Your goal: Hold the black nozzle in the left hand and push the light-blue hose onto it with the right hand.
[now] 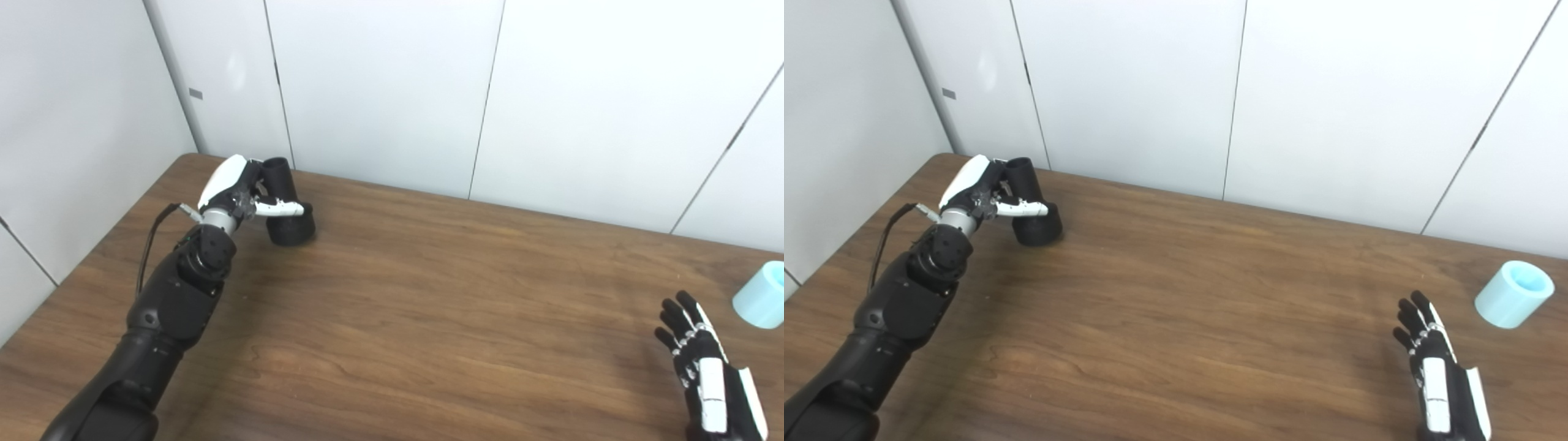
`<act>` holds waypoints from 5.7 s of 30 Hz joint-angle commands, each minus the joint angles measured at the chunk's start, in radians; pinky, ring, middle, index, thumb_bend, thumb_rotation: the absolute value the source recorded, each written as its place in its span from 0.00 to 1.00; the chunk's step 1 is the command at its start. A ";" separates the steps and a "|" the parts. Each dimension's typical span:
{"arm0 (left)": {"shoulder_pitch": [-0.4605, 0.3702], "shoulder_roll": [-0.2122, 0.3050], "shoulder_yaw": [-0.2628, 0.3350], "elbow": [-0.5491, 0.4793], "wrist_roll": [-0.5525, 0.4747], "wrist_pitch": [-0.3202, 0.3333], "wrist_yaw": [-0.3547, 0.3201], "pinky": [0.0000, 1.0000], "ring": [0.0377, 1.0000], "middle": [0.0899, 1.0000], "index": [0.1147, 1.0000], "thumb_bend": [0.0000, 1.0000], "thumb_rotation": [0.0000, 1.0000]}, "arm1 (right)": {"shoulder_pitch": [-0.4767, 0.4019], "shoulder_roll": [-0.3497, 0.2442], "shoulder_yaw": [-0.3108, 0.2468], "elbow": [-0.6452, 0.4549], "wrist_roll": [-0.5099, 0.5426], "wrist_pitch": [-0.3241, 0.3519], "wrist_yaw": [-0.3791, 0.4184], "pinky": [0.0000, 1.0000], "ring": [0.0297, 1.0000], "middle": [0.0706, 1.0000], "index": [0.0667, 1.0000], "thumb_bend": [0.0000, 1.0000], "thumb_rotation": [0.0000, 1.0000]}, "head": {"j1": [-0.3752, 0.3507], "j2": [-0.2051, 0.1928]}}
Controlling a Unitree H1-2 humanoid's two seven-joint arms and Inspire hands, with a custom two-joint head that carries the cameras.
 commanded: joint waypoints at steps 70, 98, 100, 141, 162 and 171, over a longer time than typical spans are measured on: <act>0.483 -0.473 -0.261 -0.600 0.365 0.014 0.124 0.40 0.44 0.45 0.41 0.52 0.00 | 0.026 0.042 -0.004 -0.200 -0.080 0.110 -0.095 0.79 0.86 0.85 0.87 0.56 1.00 | -0.253 0.129; 0.608 -0.482 -0.301 -0.514 0.389 -0.140 0.218 0.41 0.44 0.43 0.42 0.52 0.00 | -0.128 -0.096 -0.080 -0.516 -0.296 0.366 -0.119 0.61 0.71 0.78 0.77 0.57 0.42 | -0.496 0.131; 0.612 -0.472 -0.300 -0.499 0.390 -0.160 0.228 0.40 0.44 0.43 0.42 0.52 0.00 | -0.156 -0.133 -0.073 -0.546 -0.398 0.421 -0.112 0.58 0.62 0.76 0.77 0.60 0.42 | -0.563 0.097; 0.624 -0.444 -0.255 -0.512 0.343 -0.161 0.175 0.41 0.45 0.45 0.41 0.52 0.00 | -0.734 -0.589 0.281 0.235 -0.924 0.590 0.361 0.71 0.86 0.83 0.81 0.94 0.08 | -0.689 0.034; 0.624 -0.448 -0.239 -0.501 0.340 -0.156 0.181 0.42 0.45 0.45 0.41 0.52 0.00 | -0.732 -0.580 0.349 0.400 -0.872 0.541 0.310 0.56 0.69 0.72 0.76 0.90 0.13 | -0.662 0.044; 0.625 -0.452 -0.235 -0.498 0.340 -0.165 0.181 0.42 0.45 0.46 0.41 0.52 0.00 | -0.721 -0.613 0.353 0.420 -0.861 0.474 0.272 0.55 0.60 0.65 0.71 0.85 0.07 | -0.665 0.045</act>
